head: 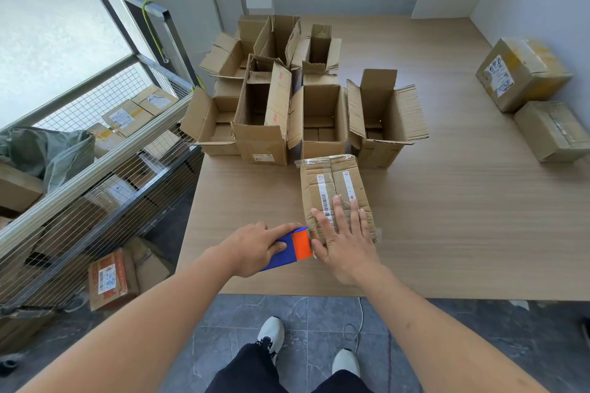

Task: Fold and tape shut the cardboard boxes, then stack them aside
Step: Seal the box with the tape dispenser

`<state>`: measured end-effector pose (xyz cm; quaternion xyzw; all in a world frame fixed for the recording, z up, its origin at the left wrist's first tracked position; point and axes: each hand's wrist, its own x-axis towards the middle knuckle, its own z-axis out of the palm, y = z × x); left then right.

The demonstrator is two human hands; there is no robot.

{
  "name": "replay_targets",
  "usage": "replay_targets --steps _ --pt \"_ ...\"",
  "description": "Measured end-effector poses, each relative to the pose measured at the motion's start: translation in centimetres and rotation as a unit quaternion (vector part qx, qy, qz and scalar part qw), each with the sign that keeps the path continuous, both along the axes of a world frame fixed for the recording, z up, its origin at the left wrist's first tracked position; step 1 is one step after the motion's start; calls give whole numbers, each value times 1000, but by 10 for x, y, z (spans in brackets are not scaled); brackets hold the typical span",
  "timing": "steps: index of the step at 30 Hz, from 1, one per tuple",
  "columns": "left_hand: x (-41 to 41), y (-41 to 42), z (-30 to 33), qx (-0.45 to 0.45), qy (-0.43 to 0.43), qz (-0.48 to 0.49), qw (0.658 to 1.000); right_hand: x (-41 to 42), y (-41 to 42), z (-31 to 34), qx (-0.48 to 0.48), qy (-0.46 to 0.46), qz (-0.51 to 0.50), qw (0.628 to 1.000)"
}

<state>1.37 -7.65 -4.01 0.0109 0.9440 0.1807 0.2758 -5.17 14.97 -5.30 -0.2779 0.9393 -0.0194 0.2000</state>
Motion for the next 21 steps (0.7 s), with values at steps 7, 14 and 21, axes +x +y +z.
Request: replay_targets --steps 7,14,21 --pt "15 7 -19 159 -41 112 980 4 1 -7 -14 20 -6 1000" --pt "38 -44 -27 136 -44 195 970 5 4 -11 -25 54 -8 998" --pt "18 -42 -18 45 0 127 991 7 -3 -11 -41 69 -34 996"
